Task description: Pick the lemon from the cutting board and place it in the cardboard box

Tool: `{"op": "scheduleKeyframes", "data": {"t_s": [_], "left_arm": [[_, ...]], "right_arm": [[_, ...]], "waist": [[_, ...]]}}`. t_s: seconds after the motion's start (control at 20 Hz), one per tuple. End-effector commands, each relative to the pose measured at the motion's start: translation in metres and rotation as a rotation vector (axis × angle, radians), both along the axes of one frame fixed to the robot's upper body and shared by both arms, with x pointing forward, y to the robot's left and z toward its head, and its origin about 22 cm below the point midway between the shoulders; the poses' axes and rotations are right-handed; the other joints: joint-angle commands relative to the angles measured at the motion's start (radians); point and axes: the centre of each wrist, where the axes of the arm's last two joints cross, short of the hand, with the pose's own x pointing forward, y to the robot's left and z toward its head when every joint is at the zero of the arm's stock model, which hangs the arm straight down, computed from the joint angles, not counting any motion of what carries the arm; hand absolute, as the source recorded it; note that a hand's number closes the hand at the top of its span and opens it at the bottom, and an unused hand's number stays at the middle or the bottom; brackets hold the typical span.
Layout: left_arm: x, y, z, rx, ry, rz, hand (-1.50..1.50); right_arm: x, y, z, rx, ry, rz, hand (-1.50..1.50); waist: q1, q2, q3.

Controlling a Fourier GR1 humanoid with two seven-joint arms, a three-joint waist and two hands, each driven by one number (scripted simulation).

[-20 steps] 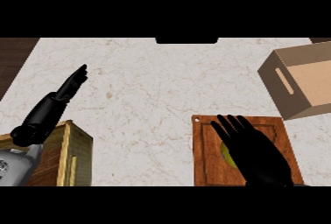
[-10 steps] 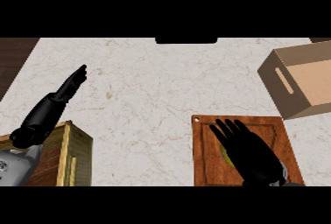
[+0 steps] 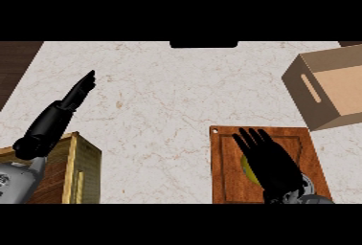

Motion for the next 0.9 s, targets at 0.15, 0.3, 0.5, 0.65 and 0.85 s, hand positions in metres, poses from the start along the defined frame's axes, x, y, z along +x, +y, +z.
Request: {"op": "scheduleKeyframes", "data": {"t_s": [0.15,0.3,0.5,0.65,0.85], "left_arm": [[0.008,0.008,-0.020,-0.059,0.010,0.020,0.00],[-0.004,-0.011,0.000,-0.038,-0.008,-0.009,0.00],[-0.003,-0.005,-0.003,-0.030,0.012,-0.004,0.00],[-0.001,0.004,-0.004,-0.028,-0.015,0.014,0.00],[-0.007,0.000,-0.006,-0.029,0.001,0.015,0.00]], "right_arm": [[0.007,-0.027,-0.008,0.024,0.047,0.026,-1.50],[0.016,-0.001,-0.027,0.019,0.019,0.140,1.50],[0.017,0.000,-0.040,0.045,-0.114,0.185,1.50],[0.016,-0.004,-0.031,0.064,-0.158,0.210,1.50],[-0.017,-0.038,-0.024,0.169,-0.025,0.618,1.50]], "waist": [[-0.012,0.009,-0.022],[0.006,0.008,-0.021],[0.005,0.008,-0.021],[-0.001,0.008,-0.021],[-0.011,0.006,-0.019]]}}
